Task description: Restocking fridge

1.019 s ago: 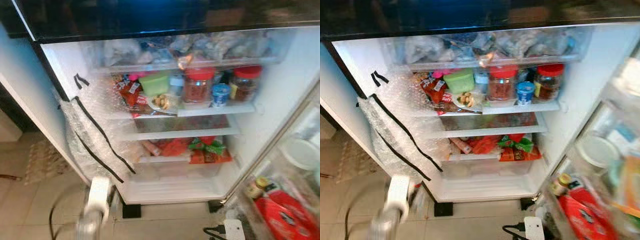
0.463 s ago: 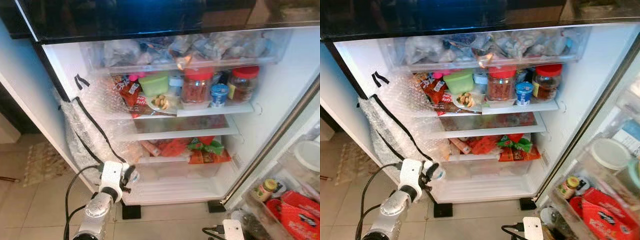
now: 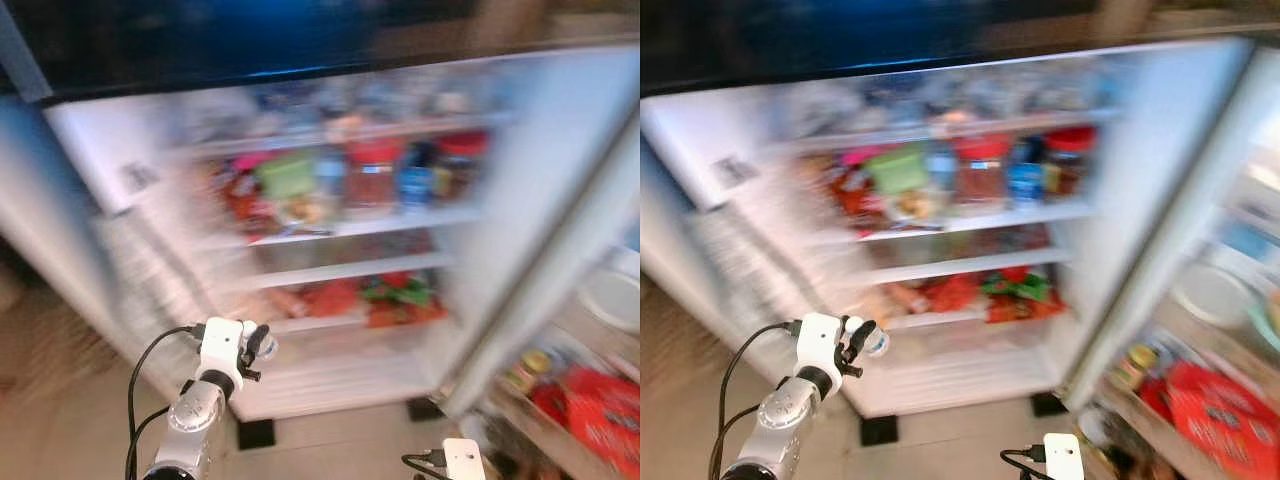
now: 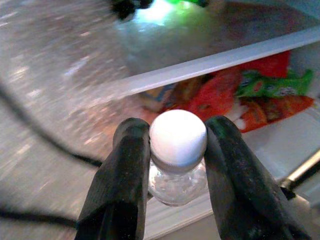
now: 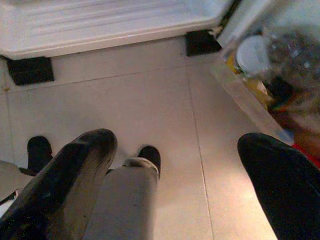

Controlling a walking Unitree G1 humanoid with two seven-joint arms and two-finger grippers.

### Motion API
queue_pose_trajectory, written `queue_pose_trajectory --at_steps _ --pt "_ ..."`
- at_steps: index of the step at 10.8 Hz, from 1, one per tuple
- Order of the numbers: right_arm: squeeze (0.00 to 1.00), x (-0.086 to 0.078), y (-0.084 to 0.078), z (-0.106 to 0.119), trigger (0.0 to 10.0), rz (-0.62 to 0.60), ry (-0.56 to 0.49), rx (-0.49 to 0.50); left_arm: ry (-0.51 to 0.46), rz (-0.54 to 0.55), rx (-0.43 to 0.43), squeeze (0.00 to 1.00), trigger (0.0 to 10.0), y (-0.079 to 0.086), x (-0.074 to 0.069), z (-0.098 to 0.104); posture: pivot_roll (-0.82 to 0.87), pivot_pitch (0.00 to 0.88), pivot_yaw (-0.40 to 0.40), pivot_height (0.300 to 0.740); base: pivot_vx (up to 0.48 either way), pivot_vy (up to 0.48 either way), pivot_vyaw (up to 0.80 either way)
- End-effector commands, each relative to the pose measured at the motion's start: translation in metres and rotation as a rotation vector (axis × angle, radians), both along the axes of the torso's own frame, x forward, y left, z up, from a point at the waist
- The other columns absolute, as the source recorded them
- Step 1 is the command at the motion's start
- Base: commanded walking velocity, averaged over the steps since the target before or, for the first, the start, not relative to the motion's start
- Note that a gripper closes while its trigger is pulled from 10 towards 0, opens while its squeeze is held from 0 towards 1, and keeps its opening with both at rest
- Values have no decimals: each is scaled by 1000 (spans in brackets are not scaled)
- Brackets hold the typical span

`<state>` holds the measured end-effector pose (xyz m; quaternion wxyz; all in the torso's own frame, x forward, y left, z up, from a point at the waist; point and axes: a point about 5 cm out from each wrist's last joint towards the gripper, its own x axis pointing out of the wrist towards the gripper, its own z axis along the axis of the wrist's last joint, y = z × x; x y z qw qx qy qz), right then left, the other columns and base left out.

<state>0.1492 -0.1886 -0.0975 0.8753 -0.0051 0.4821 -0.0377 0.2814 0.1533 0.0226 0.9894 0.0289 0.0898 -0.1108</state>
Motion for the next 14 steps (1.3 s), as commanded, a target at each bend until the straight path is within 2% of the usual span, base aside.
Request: queue_pose_trajectory --at_steps 1,4,7,9,11,14 --pt "0 -3 1 -2 10000 -5 18 5 -5 0 -4 0 10000 1 0 3 -94 24 43 740 0 0 -788" --pt "0 -3 1 -1 10000 -2 20 3 -1 5 2 0 10000 3 0 3 -94 25 43 740 0 0 -783" --pt "0 -3 1 -1 10000 -6 17 5 -3 0 6 0 10000 2 0 3 -92 26 44 740 0 0 0" --pt "0 -3 0 -1 10000 -4 20 5 -1 -6 15 0 10000 1 -1 3 -91 26 43 740 0 0 -722" --pt "0 -3 0 -1 10000 -6 21 6 -4 1 34 0 10000 3 -1 3 -90 26 43 740 0 -302 -759" --pt "0 -3 0 -1 10000 0 15 8 -5 8 34 0 10000 3 0 3 -91 24 43 740 0 -302 0"
